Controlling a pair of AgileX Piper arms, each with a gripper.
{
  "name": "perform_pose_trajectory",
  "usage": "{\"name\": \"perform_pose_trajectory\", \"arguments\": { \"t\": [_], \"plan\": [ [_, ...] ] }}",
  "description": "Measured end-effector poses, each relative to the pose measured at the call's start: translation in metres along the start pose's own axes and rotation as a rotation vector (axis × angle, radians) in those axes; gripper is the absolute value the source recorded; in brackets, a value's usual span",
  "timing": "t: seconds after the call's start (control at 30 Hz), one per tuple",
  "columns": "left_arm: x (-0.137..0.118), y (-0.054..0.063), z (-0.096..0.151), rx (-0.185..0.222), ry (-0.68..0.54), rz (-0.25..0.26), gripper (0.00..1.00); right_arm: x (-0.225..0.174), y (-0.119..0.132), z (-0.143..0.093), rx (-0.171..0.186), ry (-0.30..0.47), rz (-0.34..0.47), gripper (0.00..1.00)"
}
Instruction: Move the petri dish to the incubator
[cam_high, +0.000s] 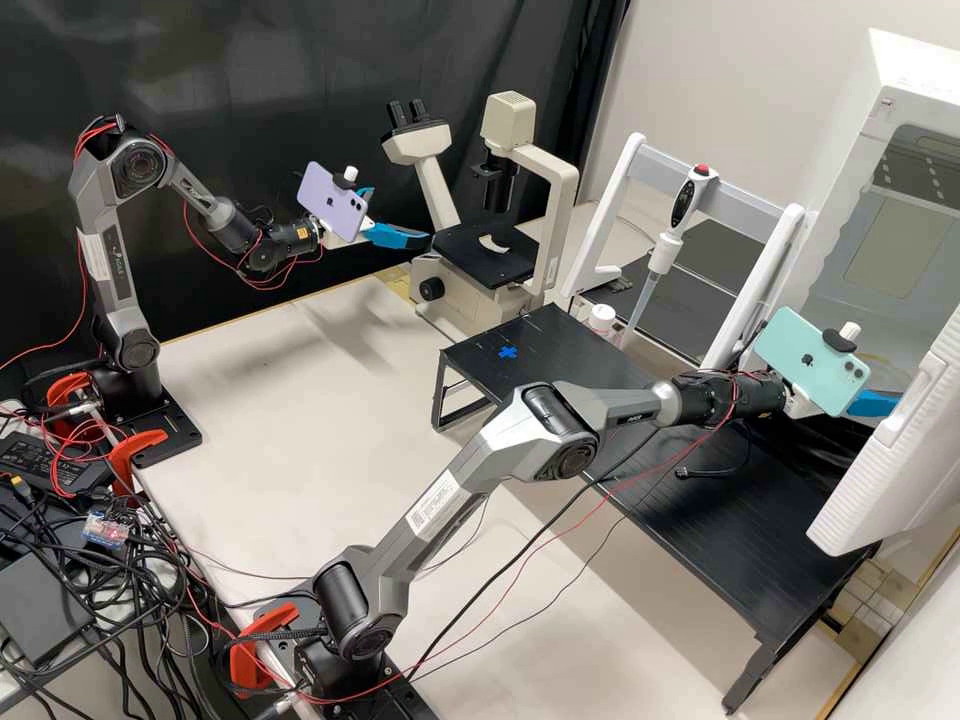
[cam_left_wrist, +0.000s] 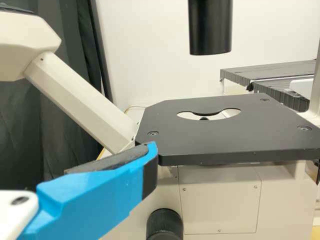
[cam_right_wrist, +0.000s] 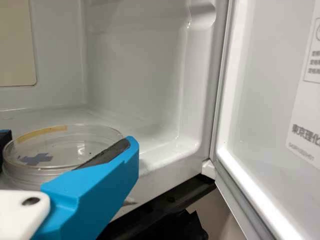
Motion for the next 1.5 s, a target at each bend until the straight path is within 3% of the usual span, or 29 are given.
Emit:
{"name": "perform_pose_trajectory", "arguments": {
  "t": [0.3, 0.7, 0.73, 0.87, 1.2, 1.37, 1.47, 1.5],
  "plan": [
    [0.000, 0.000, 0.000, 0.000, 0.000, 0.000, 1.00, 0.002, -0.002, -0.004, -0.020, -0.003, -0.017, 0.00],
    [0.000, 0.000, 0.000, 0.000, 0.000, 0.000, 1.00, 0.003, -0.003, -0.005, -0.015, 0.007, -0.027, 0.00],
    [0.000, 0.000, 0.000, 0.000, 0.000, 0.000, 1.00, 0.003, -0.003, -0.005, -0.010, 0.007, -0.026, 1.00],
    [0.000, 0.000, 0.000, 0.000, 0.000, 0.000, 1.00, 0.003, -0.003, -0.005, 0.003, 0.008, -0.027, 1.00],
    [0.000, 0.000, 0.000, 0.000, 0.000, 0.000, 1.00, 0.003, -0.005, -0.004, -0.044, 0.015, -0.029, 1.00],
    [0.000, 0.000, 0.000, 0.000, 0.000, 0.000, 1.00, -0.001, -0.006, -0.002, -0.021, 0.003, -0.041, 1.00],
    [0.000, 0.000, 0.000, 0.000, 0.000, 0.000, 1.00, -0.008, -0.006, 0.000, -0.031, -0.011, -0.054, 1.00],
    [0.000, 0.000, 0.000, 0.000, 0.000, 0.000, 1.00, -0.012, -0.005, 0.000, -0.013, -0.016, -0.058, 1.00]
  ]
}}
